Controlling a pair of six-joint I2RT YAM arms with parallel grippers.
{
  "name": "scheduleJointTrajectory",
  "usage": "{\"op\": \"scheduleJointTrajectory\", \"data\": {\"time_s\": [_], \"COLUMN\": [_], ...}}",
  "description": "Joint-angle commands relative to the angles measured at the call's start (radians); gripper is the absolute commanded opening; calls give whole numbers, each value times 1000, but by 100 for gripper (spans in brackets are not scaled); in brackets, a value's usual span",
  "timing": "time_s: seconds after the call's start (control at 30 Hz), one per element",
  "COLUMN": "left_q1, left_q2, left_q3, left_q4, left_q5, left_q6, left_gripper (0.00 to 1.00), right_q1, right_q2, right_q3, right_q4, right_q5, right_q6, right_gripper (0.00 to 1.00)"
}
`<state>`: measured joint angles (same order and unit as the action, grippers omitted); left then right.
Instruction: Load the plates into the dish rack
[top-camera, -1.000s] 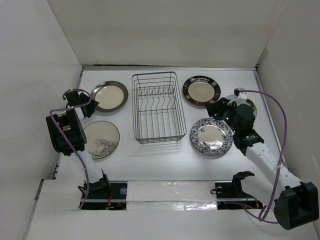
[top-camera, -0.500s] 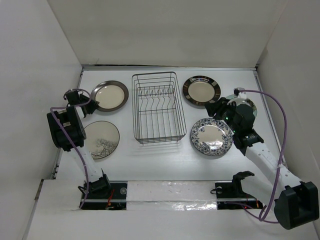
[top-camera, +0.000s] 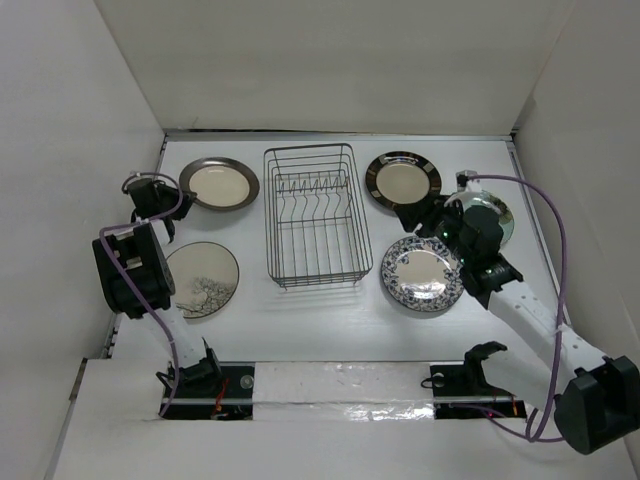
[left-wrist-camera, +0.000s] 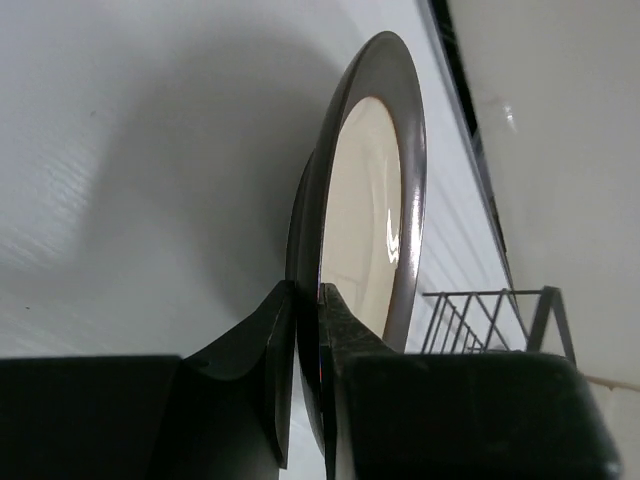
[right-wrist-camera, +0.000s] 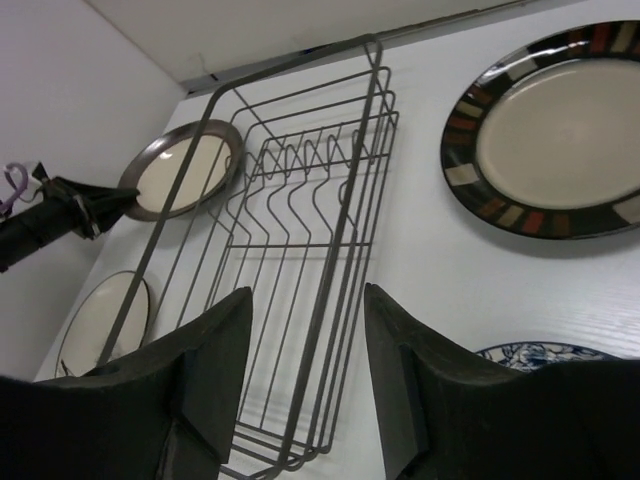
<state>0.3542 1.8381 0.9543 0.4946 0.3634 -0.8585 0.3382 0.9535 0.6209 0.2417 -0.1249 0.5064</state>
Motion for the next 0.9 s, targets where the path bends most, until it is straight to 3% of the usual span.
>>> {"op": "scheduleJointTrajectory", "data": {"time_s": [0.0,0.33,0.43,0.47,0.57,0.87], "left_q1": [3,3,-6,-15,-64,-133], "left_q2": [-174,-342,-384,-423,-537,-758], "left_q3": [37,-18,-75,-94,-164,-339], "left_q4": [199,418,501,512,478,496], "left_q5": [-6,65,118,141,158,267], "left_q6": [-39,-232,-330,-342,-321,-330], "left_gripper": [0,0,0,0,0,0], "right_q1": [57,162,183,183,196,226], "right_q2": [47,289,374,399,497,695], "right_q3": [79,287,388,414,525,763], "right_q4": [71,120,129,137,174,97], "right_q5": [-4,16,-1,-8,-36,-131], "right_q6": [14,12,11,14,38,-17], "right_gripper": [57,72,78,85,93,99]}}
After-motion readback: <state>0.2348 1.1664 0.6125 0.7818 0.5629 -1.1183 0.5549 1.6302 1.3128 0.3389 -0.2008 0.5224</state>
